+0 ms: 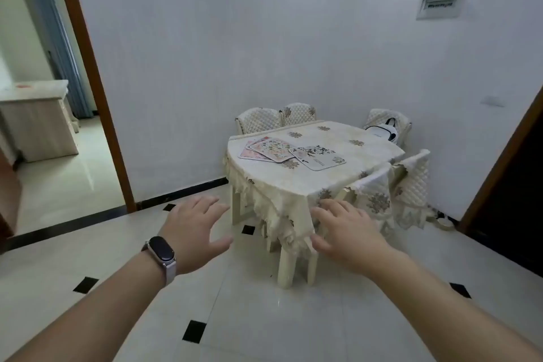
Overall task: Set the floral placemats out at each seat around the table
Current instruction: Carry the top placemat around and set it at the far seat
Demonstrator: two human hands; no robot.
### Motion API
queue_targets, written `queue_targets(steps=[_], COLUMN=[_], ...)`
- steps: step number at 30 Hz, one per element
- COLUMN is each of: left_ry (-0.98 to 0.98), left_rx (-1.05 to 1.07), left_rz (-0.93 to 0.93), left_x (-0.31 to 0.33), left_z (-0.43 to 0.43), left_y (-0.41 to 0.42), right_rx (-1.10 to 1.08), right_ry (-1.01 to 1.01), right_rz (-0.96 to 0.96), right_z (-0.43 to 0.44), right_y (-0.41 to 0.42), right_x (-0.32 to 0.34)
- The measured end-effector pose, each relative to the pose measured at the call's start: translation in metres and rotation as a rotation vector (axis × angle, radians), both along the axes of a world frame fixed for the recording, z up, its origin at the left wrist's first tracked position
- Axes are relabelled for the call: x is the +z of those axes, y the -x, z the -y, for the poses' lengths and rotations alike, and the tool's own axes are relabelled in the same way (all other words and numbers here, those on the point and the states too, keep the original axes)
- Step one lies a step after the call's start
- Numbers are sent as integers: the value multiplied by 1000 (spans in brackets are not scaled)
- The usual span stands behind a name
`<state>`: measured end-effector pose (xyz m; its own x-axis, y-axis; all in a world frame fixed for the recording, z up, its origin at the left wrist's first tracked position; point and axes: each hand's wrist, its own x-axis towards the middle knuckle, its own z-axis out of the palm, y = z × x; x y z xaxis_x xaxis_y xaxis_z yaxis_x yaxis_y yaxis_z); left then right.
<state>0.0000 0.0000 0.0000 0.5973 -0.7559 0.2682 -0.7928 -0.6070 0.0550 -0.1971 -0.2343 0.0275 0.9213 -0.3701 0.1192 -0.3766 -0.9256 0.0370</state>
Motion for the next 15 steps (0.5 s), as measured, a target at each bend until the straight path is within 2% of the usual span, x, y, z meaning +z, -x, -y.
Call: queue_targets(steps=[8,15], left_ry=[46,86], left_rx=[-26,-80], left_rz=[10,76], left_x=[3,2], left_z=[17,44], left_y=[-145,-212], right_rx=[-20,-23], right_ry=[-1,6], right_rz=[4,10], right_z=[14,38], right_y=[-143,-218], right_x=[5,7])
